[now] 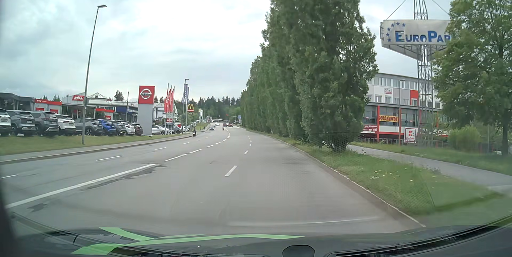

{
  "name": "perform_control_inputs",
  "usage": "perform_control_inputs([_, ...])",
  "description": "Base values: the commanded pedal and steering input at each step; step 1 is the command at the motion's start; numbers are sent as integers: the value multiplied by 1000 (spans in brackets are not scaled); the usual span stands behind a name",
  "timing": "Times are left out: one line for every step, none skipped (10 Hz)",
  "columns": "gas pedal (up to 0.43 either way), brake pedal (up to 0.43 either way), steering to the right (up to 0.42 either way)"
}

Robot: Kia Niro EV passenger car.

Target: Follow the waypoints while adhering to traffic rules and regulations

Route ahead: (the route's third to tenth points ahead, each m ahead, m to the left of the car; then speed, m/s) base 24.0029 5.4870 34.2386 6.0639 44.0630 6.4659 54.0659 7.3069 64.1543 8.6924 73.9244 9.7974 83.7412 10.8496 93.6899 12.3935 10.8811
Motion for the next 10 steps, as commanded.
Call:
perform_control_inputs([59, 0, -10])
perform_control_inputs([59, 0, -10])
perform_control_inputs([59, 0, -10])
perform_control_inputs([67, 0, -10])
perform_control_inputs([67, 0, -10])
perform_control_inputs([79, 0, -8])
perform_control_inputs([79, 0, -6])
perform_control_inputs([79, 0, -7])
perform_control_inputs([87, 0, -7])
perform_control_inputs([87, 0, -7])
